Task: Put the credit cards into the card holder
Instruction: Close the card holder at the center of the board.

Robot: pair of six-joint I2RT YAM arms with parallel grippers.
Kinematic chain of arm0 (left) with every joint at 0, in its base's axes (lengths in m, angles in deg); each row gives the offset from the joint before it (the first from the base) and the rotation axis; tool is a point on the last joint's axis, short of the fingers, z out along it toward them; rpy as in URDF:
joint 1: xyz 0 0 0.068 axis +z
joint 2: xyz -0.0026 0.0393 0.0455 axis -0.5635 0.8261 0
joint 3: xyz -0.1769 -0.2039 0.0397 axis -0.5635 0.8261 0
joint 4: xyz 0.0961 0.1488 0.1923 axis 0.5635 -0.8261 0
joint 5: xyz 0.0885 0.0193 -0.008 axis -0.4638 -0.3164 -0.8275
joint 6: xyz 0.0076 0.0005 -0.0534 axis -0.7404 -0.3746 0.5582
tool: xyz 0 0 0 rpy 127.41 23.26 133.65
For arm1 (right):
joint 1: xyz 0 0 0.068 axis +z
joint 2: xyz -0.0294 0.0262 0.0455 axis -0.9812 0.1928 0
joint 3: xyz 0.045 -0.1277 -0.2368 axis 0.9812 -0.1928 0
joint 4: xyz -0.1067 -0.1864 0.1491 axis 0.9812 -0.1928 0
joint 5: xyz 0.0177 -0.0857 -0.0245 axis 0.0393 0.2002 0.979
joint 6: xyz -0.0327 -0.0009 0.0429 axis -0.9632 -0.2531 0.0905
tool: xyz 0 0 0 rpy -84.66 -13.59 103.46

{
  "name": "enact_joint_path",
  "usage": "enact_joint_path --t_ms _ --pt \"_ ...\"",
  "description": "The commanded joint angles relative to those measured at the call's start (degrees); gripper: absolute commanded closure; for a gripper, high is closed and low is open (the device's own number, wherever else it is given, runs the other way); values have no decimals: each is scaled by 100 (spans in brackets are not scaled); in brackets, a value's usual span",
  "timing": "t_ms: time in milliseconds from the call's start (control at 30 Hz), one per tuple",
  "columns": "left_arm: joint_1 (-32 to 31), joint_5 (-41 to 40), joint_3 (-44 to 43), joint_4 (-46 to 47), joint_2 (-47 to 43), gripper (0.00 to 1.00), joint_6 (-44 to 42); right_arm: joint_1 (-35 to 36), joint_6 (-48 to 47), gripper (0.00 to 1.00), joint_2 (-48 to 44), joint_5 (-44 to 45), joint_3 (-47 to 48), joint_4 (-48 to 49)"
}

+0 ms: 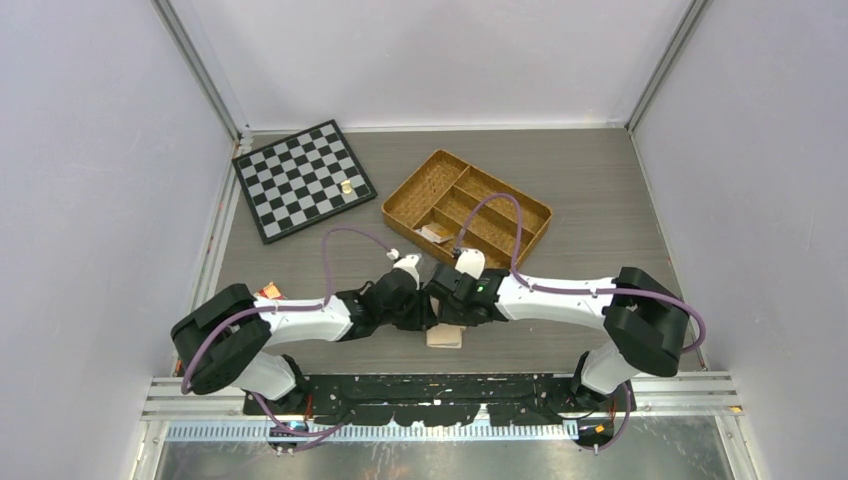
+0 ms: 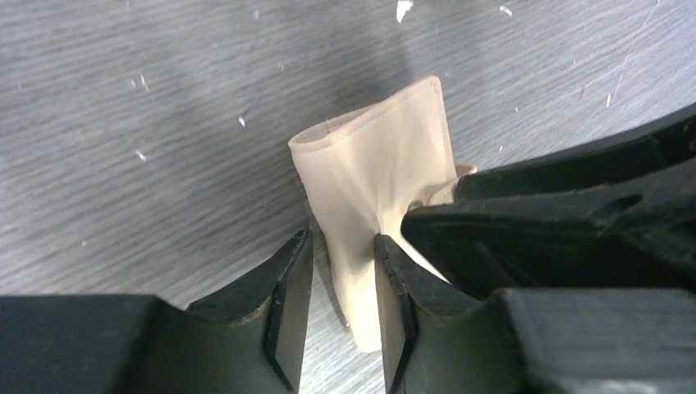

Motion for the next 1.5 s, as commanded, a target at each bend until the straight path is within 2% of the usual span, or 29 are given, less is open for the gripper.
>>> enact_joint_path --t_ms 0,267,467,733,1033,1200,1467 --pt "87 104 234 -264 -377 63 41 63 127 55 -314 389 -91 -142" --pt "379 770 548 -13 -928 59 311 74 206 52 -472 525 33 -400" --pt "419 974 655 359 -794 60 403 179 250 51 -425 539 153 -474" --pt "442 1123 734 779 -443 65 503 283 316 62 -62 622 395 -793" --pt "442 999 747 681 -409 69 475 297 240 63 182 617 493 -889" --pt "442 941 725 570 -441 70 434 291 173 71 274 621 496 -768" --pt "442 955 661 518 -328 70 397 296 95 99 300 584 483 -696"
